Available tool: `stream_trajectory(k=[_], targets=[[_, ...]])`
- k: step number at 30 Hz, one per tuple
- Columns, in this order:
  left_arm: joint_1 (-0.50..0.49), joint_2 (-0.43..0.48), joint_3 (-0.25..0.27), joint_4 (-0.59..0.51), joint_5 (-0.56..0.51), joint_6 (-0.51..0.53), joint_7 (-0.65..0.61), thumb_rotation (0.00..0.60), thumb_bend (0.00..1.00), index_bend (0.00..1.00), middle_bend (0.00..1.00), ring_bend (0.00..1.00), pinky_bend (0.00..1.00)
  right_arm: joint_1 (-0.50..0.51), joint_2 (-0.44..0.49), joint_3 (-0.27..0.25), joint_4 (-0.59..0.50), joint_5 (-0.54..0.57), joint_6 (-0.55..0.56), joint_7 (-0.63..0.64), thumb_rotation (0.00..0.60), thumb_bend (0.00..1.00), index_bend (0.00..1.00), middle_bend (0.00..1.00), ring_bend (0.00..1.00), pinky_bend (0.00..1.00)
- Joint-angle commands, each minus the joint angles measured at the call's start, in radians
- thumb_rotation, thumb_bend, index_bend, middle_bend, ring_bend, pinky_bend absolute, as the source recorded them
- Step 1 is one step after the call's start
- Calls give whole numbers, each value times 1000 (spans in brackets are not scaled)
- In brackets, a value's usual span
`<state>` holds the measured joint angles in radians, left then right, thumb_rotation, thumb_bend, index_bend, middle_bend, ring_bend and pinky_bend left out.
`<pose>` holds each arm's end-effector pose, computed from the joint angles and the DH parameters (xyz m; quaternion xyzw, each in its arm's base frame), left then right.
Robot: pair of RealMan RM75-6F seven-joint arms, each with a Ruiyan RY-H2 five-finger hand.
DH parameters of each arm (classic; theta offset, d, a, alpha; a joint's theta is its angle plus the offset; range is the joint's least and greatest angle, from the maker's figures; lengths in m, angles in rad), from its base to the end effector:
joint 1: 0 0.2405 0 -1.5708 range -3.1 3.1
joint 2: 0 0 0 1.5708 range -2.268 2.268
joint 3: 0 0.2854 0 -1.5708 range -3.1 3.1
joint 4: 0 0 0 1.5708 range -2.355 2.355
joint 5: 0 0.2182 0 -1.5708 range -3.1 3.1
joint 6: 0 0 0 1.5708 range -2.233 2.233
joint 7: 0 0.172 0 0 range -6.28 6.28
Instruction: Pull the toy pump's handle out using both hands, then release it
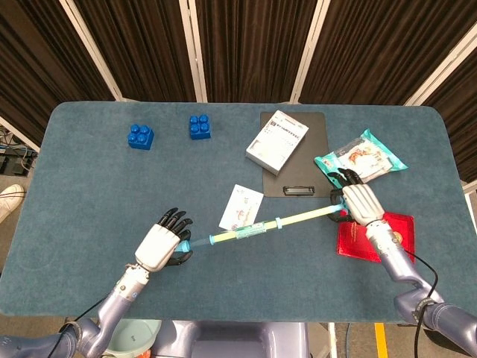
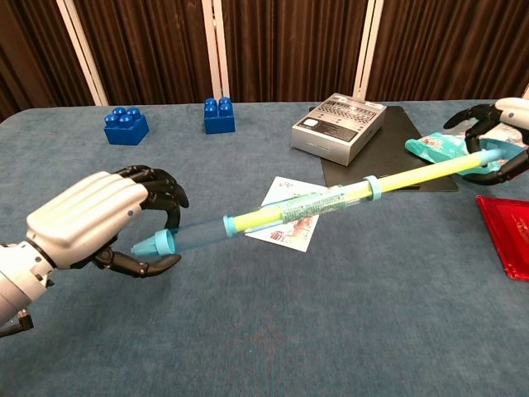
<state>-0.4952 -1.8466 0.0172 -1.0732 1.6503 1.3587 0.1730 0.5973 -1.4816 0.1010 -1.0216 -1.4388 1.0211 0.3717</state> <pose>-0.2010 0.2945 -0.0911 -0.7468 -0.2480 -0.4639 0.4068 -0.3028 -0.4117 0.0459 0.6726 -0.4249 0.4086 0.4474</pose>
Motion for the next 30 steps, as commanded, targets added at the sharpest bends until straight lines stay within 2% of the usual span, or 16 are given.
stream_trajectory(k=[1,8,15,30], targets=[[9,17,-1,-14,9,21,-8,600,331,589,274,148,146,7,6,16,7,20,-18,-3,600,300,798,171,0,0],[28,41,7,-28,28,60,-27,600,331,593,278,158,146,31,11,60,51,79,-71,-22,600,299,798,172,0,0],[34,54,2,-31,30,68,-39,600,331,595,278,158,146,41,-2,80,104,114,-94,-59,600,294,799,173,0,0],[44,70,0,-25,47,94,-61,600,331,595,278,158,146,74,-28,123,258,176,-179,-49,600,287,800,176,0,0]])
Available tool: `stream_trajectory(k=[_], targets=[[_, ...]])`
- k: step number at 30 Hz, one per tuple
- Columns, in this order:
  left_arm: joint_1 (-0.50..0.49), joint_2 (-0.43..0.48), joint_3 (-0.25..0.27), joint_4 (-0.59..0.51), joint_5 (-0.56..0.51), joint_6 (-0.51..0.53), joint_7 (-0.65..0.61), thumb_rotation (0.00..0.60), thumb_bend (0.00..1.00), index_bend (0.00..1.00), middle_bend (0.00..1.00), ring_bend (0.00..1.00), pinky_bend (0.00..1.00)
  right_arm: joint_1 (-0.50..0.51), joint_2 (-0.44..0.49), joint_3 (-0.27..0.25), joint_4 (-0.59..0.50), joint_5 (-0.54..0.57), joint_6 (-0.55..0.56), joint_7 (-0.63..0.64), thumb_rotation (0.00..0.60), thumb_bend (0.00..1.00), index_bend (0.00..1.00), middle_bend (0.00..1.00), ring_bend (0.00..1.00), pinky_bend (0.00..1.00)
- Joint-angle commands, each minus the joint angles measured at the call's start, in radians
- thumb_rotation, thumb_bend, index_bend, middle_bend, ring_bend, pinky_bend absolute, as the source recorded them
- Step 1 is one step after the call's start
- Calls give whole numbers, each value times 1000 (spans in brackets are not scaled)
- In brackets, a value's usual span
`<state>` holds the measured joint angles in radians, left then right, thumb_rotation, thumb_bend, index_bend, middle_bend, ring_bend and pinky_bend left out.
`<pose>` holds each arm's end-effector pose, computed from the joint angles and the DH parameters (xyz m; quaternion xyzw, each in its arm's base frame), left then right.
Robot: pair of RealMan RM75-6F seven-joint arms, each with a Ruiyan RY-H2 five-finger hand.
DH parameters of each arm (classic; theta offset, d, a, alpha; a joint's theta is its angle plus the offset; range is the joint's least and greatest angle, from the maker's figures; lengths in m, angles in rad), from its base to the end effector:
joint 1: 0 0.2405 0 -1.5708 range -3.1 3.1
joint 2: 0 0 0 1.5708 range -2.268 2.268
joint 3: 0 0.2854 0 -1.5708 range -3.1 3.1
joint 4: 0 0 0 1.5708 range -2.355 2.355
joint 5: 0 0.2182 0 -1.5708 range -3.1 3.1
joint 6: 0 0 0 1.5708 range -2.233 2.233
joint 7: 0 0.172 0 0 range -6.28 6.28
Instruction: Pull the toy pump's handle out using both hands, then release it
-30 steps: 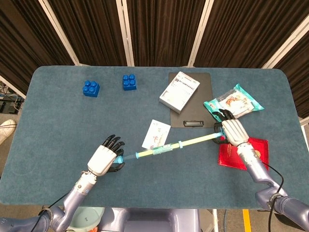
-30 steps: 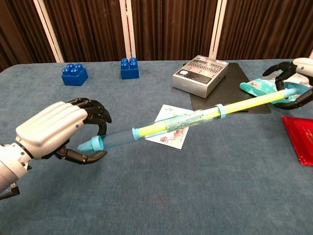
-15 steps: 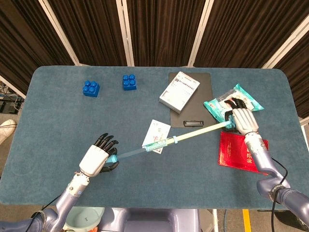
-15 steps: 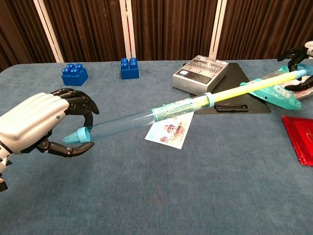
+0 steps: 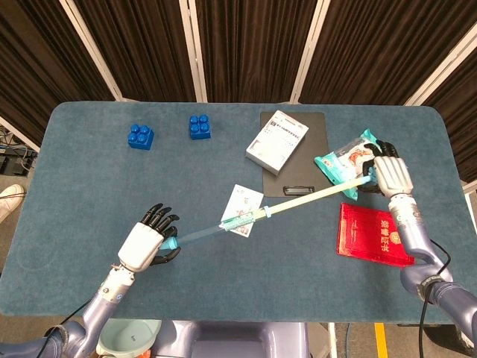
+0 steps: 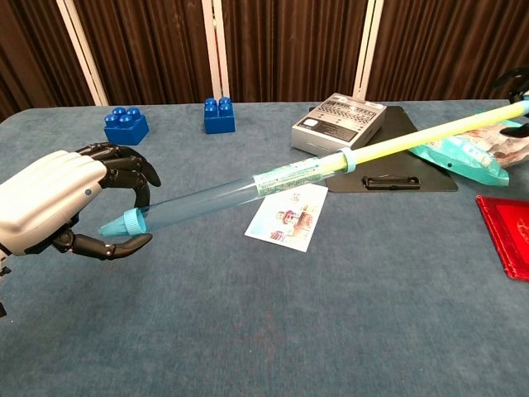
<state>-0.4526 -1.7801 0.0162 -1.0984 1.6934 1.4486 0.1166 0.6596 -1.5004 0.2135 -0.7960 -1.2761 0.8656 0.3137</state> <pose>-0.2159 0.2893 -0.0578 -0.7234 -0.2432 -0.4927 0.4181 -0.3359 -0.4715 0.1015 0.6131 -0.4195 0.3704 0.5577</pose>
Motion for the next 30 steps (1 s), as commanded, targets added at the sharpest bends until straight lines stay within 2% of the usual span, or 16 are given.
stream_trajectory(k=[1,14,26,28,30], targets=[[2,4,3,1,7,6,-8,600,331,595,278,158,146,14,-10,13,39,15,-29,13,600,288,800,176,0,0],[14,16,11,-9,52,71,-50,600,332,595,289,167,146,50,-29,35,157,33,-101,54,600,284,801,177,0,0],[-10,-7,-23,36,33,42,-65,600,320,595,298,177,146,33,-32,27,157,27,-94,68,600,270,799,176,0,0],[-24,-22,-36,72,20,21,-83,600,271,559,286,179,146,23,-35,22,150,23,-83,64,600,260,787,172,0,0],[-36,-36,-44,107,12,3,-101,600,209,423,244,179,146,15,-41,14,153,18,-83,64,600,256,760,165,0,0]])
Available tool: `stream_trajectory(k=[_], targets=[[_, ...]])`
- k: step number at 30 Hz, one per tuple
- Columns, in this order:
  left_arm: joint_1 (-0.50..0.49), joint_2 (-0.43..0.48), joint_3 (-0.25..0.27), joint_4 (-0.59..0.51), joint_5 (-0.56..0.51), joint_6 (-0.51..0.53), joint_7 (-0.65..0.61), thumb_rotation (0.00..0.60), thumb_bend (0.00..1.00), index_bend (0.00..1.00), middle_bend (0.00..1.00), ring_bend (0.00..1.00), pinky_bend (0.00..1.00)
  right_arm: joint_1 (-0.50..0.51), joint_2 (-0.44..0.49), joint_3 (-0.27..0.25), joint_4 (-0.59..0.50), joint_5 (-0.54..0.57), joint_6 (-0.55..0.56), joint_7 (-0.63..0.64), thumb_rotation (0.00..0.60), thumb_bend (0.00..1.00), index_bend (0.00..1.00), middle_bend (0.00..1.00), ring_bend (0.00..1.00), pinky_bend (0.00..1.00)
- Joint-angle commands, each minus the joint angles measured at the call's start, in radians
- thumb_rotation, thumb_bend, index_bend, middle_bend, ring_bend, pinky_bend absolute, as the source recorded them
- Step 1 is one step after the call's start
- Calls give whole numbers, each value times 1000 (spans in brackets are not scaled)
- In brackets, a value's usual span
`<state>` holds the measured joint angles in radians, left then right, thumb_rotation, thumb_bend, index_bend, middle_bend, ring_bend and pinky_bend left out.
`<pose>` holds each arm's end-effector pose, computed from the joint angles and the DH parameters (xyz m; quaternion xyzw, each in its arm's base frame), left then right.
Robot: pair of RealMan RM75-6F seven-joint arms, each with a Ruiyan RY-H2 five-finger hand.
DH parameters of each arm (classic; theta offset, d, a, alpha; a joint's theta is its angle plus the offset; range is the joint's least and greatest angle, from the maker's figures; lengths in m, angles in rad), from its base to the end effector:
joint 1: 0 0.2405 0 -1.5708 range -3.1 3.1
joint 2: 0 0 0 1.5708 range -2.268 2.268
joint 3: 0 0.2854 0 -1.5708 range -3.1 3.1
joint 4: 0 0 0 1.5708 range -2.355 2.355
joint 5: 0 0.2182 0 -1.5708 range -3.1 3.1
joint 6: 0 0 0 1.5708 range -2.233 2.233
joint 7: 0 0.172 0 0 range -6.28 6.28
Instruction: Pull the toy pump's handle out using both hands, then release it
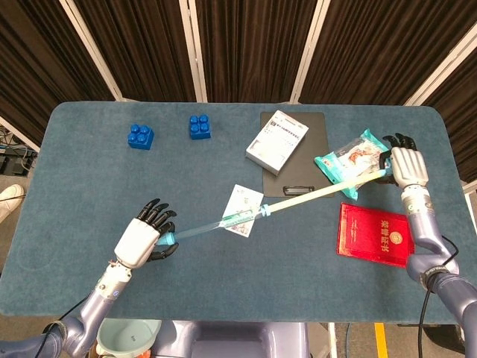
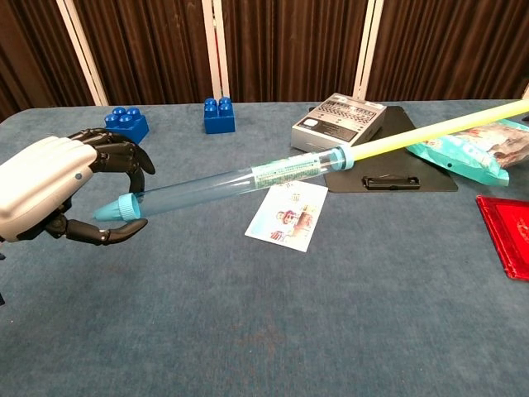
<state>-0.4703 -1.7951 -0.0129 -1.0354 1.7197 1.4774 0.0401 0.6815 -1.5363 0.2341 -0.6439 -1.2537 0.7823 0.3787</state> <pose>-0.2128 0.3013 -0.0516 -0.7111 -0.2350 -0.5190 0.4121 -0.3581 -0.4867 0.1181 0.5828 -0.4384 0.3556 0.5846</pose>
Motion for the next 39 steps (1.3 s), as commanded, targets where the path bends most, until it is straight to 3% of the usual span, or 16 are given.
stream_trajectory(k=[1,4,6,11,13,16,19,25,31,35,39], targets=[[-23,-28,-18,61,-19,-32,-30,600,200,362,230,179,146,-10,-9,-10,4,-4,-1,1,600,250,731,157,0,0],[-25,-42,-15,96,-27,-45,-58,600,182,178,199,179,146,-26,-19,-26,8,-13,-10,18,600,226,571,128,0,0],[-19,-46,-7,116,-30,-42,-75,600,163,87,185,178,146,-41,-22,-48,3,-35,-5,40,600,204,366,103,0,0],[-4,-63,-8,133,-53,-47,-67,600,122,20,133,169,148,-80,-35,-106,-4,-102,23,136,600,175,100,80,0,0],[-2,-59,-6,132,-58,-55,-62,600,119,16,121,163,148,-92,-40,-127,2,-121,27,161,600,156,41,53,0,0],[10,-35,-13,116,-76,-52,-48,600,115,13,111,154,148,-111,-27,-153,-5,-149,55,128,600,113,4,6,0,0],[28,22,-38,44,-118,-55,-26,600,106,3,109,142,148,-135,33,-160,-103,-165,123,52,600,57,0,0,0,0],[63,200,-129,-170,-231,-49,42,600,102,4,109,139,148,-217,214,-120,-460,-169,379,-238,600,6,0,0,0,0],[127,381,-162,-337,-355,-79,80,600,102,15,102,140,148,-316,342,-77,-752,-67,535,-566,600,7,0,0,0,0],[189,497,-168,-433,-463,-94,109,600,89,8,96,137,147,-395,382,-92,-833,-13,602,-637,600,6,0,0,0,0],[258,532,-163,-470,-511,-38,102,600,88,7,83,119,146,-472,385,-113,-837,5,662,-592,600,7,0,0,0,0]])
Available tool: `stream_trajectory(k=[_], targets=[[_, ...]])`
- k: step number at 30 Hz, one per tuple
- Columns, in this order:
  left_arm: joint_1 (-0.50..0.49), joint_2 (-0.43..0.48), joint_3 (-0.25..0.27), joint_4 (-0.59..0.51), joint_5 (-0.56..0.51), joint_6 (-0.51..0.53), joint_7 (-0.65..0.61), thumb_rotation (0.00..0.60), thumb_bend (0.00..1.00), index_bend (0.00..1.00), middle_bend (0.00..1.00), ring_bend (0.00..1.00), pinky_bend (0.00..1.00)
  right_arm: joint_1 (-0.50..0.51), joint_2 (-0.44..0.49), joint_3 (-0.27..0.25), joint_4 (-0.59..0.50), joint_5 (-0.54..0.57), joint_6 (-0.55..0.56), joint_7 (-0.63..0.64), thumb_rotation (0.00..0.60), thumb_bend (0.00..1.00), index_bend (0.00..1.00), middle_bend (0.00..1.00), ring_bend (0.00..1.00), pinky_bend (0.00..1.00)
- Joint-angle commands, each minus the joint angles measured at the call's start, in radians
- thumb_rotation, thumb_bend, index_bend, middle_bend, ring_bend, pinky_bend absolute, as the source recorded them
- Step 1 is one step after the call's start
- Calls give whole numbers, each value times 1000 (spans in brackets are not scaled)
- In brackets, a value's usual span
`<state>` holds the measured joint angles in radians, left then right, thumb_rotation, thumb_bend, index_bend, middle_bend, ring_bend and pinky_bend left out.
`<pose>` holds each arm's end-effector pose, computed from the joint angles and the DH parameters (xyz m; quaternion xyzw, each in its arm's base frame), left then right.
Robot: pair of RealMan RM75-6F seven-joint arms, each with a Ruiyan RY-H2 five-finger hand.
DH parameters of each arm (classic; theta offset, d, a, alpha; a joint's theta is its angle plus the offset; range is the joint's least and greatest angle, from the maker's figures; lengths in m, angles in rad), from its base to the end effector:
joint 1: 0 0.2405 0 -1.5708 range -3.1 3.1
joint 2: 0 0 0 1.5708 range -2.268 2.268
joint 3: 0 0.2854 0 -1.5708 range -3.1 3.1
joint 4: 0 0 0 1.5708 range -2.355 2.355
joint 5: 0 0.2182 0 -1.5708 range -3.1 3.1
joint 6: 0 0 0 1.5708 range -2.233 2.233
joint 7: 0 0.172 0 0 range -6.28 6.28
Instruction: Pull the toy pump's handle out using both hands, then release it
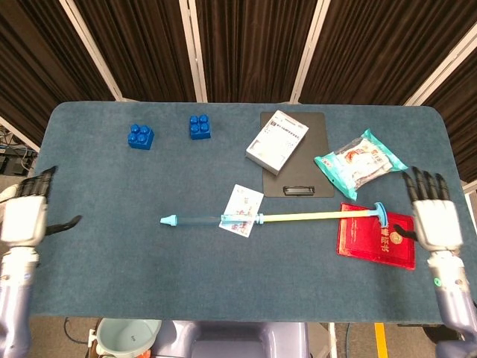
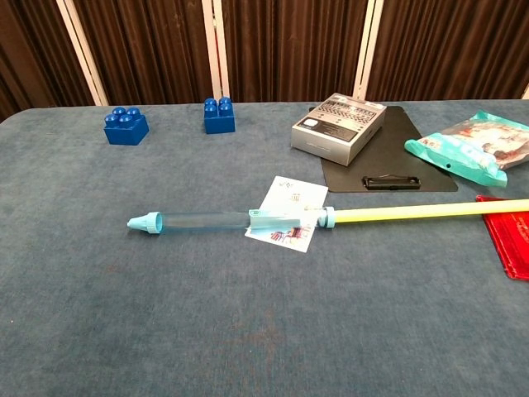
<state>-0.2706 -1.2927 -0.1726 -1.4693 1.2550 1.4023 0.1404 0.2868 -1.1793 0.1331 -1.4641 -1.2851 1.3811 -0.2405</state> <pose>-0.3380 0.3014 0.1390 -0.5562 -0.3653 -0.3857 0.6391 -0.3447 -0.3029 0.1739 0.6103 -0.2929 0.3164 0.6646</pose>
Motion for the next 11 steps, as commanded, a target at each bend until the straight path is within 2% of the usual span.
stream_trajectory(k=[1,7,11], targets=[[73,27,-3,-33,-51,53,-16,600,87,8,84,118,146,-94,24,-13,-9,32,82,58,600,8,0,0,0,2],[115,14,9,9,-30,92,-92,600,83,11,116,120,146,-124,17,-9,48,-22,133,174,600,10,0,0,0,31],[118,14,10,10,-14,90,-107,600,80,9,121,120,146,-126,4,-13,56,-43,136,152,600,8,0,0,0,23]])
